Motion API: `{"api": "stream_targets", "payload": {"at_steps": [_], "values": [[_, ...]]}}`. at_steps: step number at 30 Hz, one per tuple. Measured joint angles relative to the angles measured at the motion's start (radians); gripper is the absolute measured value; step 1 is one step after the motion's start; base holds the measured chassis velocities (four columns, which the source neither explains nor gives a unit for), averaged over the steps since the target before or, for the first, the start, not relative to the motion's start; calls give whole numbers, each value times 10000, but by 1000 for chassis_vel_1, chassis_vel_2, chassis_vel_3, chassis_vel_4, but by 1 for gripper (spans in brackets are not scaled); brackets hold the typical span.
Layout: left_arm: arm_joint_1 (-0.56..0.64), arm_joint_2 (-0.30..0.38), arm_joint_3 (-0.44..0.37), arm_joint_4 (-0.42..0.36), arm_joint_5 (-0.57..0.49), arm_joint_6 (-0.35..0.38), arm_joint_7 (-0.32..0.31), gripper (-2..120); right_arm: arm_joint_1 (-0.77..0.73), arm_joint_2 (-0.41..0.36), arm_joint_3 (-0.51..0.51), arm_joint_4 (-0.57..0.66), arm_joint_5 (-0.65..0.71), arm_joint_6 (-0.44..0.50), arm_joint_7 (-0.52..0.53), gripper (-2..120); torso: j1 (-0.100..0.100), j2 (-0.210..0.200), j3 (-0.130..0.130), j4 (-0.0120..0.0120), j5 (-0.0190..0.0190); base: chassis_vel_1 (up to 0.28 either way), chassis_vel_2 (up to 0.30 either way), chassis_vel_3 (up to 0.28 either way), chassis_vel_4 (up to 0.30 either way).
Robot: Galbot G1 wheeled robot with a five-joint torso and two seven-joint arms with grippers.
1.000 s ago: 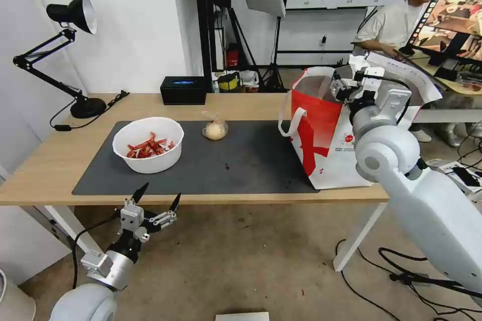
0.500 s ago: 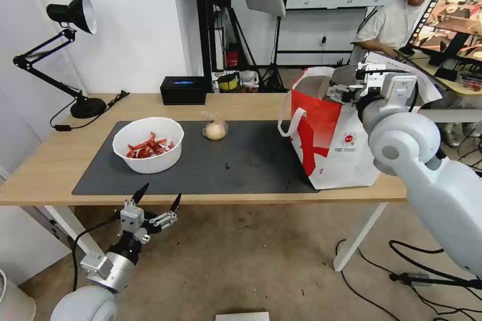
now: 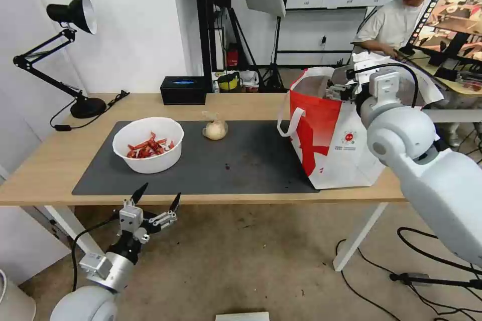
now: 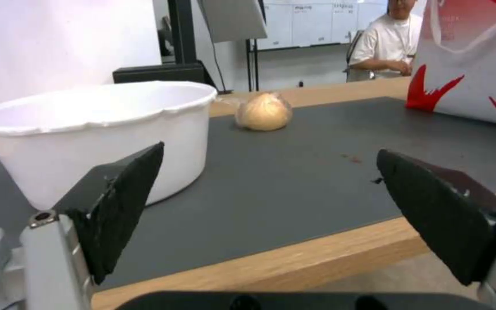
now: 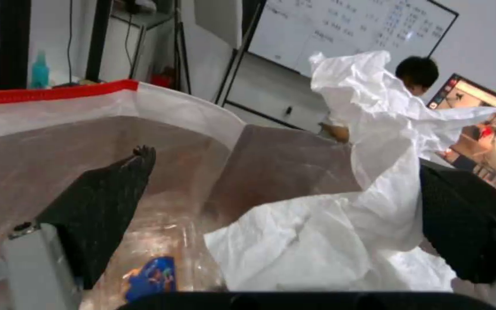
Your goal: Pick up the trash from the table and place it into the takeout bag.
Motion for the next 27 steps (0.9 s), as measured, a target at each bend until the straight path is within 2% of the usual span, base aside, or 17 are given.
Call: {"api": "stream_targets", "payload": {"at_steps": [11, 16, 22, 23, 24, 26, 27], "values": [[-66, -2, 60, 10, 7, -1, 1, 100, -158, -290, 36, -49, -1357, 14, -1188, 100, 0, 0, 0, -1, -1, 0, 0, 0, 0], [-68, 14, 59, 11, 8, -2, 1, 100, -86, -270, 38, -115, -1372, 23, -1166, 100, 1, 0, 0, 0, -1, 0, 0, 0, 0], [-62, 65, 18, 0, -5, -1, 0, 100, -65, -112, 37, -66, -602, 147, -558, 100, 0, 0, 0, 0, 0, 0, 0, 0, 0], [-59, 66, 10, -5, -9, -1, -1, 100, -64, -41, 38, -42, -30, 444, -232, 100, 0, 0, 0, 0, -1, 0, 0, 0, 0], [-59, 66, 10, -5, -9, -1, -1, 100, -64, -41, 38, -42, -30, 444, -232, 100, 0, 0, 0, 0, -1, 0, 0, 0, 0], [-61, 60, -1, -16, -16, -1, -8, 100, -89, 120, 44, 38, 1322, 1396, 203, 100, 1, 1, 0, 1, -1, 0, 0, 0, 0], [-61, 60, -1, -16, -16, -1, -8, 100, -89, 120, 44, 38, 1322, 1396, 203, 100, 1, 1, 0, 1, -1, 0, 0, 0, 0]]}}
